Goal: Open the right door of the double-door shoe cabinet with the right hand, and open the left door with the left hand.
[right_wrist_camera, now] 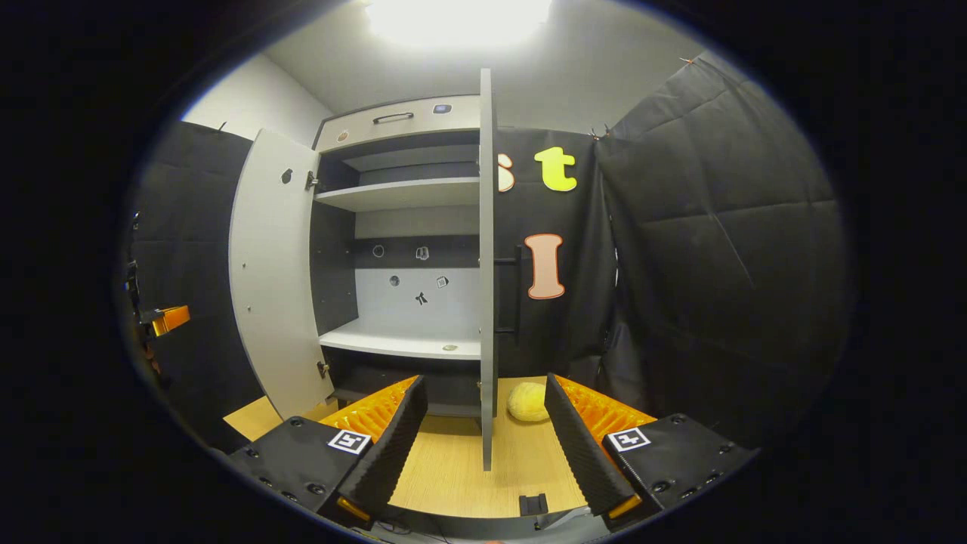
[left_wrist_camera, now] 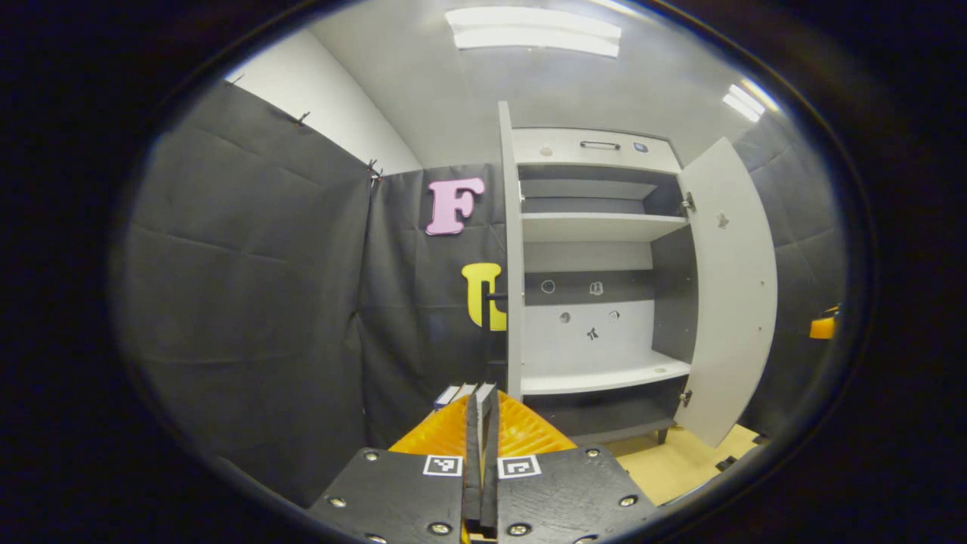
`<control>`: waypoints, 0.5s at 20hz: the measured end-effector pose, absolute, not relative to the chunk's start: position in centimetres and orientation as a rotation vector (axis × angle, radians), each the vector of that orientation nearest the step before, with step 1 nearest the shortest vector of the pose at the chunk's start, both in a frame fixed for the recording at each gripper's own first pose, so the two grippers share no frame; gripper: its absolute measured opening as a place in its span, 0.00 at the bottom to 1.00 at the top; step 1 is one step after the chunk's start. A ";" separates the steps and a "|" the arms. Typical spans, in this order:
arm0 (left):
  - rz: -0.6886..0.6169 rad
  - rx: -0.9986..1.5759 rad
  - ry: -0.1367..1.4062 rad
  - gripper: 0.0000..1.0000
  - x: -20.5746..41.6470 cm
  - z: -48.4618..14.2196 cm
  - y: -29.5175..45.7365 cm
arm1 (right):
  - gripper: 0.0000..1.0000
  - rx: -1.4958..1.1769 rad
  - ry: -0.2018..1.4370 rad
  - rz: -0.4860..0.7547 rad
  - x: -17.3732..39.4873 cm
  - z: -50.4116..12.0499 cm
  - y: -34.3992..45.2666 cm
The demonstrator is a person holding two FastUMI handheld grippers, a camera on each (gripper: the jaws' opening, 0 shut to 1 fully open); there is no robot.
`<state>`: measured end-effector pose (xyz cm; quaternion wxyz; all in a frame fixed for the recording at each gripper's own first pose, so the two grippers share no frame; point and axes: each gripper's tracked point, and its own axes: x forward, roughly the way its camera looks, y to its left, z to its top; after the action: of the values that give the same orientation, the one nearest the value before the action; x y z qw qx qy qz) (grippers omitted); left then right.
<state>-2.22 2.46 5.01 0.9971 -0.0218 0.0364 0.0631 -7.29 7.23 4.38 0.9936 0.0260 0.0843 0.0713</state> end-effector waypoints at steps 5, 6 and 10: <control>0.157 -0.049 0.082 0.26 -3.3 4.5 2.8 | 0.98 0.041 0.145 0.154 -7.4 5.2 7.4; 0.158 -0.047 0.082 0.41 -3.6 4.6 2.9 | 0.98 0.041 0.139 0.154 -7.4 5.3 7.5; 0.168 -0.014 0.070 0.74 -3.8 5.0 3.5 | 0.98 0.049 0.126 0.154 -7.3 5.8 7.6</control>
<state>-3.82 3.55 5.03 0.9958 -0.0067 0.0348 0.0840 -7.27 7.64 5.85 0.9947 0.0247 0.0628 0.0770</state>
